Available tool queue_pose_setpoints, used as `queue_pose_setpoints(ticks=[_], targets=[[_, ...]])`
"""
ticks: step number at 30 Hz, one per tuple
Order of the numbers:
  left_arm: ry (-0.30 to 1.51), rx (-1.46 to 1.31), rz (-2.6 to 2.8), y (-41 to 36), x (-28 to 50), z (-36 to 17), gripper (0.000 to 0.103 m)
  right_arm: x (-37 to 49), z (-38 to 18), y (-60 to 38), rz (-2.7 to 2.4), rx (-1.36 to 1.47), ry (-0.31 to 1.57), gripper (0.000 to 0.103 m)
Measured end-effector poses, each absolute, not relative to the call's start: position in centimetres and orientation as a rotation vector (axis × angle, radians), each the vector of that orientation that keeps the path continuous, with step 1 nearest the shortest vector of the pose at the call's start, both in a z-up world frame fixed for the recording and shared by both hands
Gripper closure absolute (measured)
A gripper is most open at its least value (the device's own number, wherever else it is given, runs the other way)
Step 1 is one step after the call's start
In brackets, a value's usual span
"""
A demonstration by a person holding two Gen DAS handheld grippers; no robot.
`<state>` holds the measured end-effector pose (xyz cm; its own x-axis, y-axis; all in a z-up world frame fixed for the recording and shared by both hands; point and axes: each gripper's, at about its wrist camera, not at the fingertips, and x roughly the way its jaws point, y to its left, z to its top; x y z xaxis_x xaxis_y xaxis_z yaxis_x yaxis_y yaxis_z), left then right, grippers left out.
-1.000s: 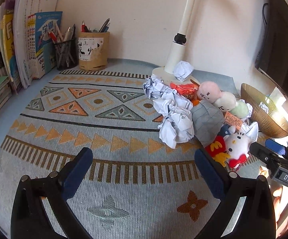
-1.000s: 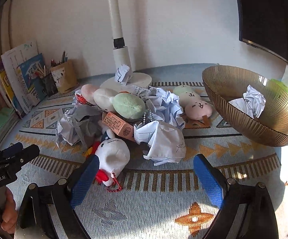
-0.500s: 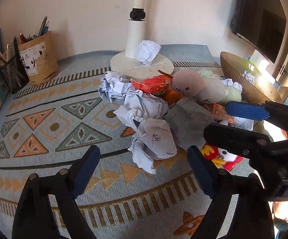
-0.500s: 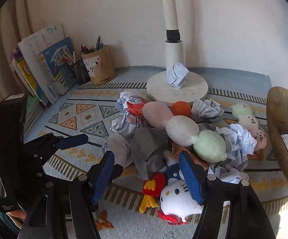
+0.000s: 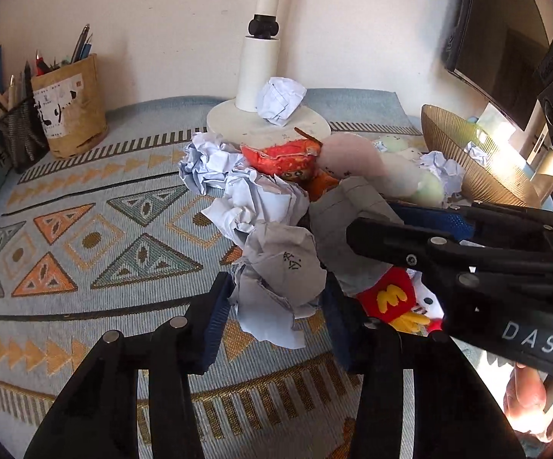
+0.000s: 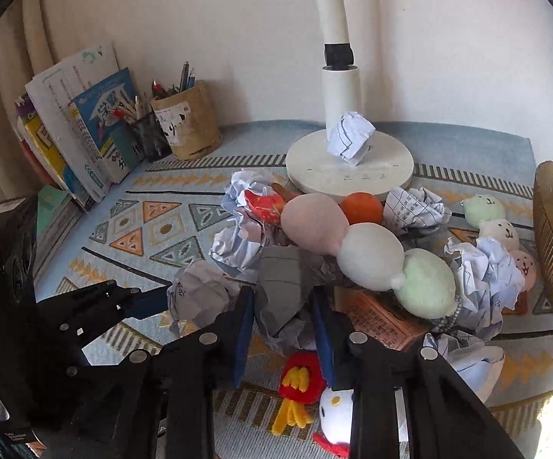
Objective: Organize objects
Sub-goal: 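Close the left gripper on a drawn-on paper ball while the right grasps another, then carry both paper balls over the gold bowl and open both grippers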
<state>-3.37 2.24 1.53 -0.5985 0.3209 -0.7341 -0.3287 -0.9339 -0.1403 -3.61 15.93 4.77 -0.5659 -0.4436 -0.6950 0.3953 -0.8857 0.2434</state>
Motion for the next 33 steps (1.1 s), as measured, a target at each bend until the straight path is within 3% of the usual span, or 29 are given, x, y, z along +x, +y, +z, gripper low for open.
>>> queue_pose_setpoints(ticks=[5, 10, 20, 22, 26, 31, 33], targets=[[-0.054, -1.067, 2.559, 0.8, 1.0, 3.9, 0.059, 1.6, 8.1, 18.6, -2.423, 0.98, -0.167, 0.074], [-0.147, -1.041, 2.583, 0.4, 4.5, 3.6, 0.059, 7.6, 8.0, 22.7, -2.479, 0.945, -0.146, 0.074], [-0.113, -1.037, 2.681, 1.5, 5.1, 1.6, 0.058, 12.1, 2.4, 23.3, -2.692, 1.002, 0.454, 0.074], [-0.12, -1.043, 2.683, 1.5, 5.0, 1.5, 0.058, 12.7, 2.1, 23.4, -2.619, 1.012, 0.376, 0.067], [-0.115, -1.054, 2.67, 1.7, 4.9, 1.4, 0.057, 14.6, 2.8, 25.1, -2.575, 0.944, 0.191, 0.023], [-0.062, -1.05, 2.671, 2.4, 5.1, 1.4, 0.056, 14.0, 3.1, 25.7, -2.565, 0.973, 0.148, 0.021], [-0.067, -1.049, 2.669, 2.3, 5.1, 1.4, 0.056, 13.7, 3.0, 25.0, -2.529, 0.973, 0.133, 0.013]])
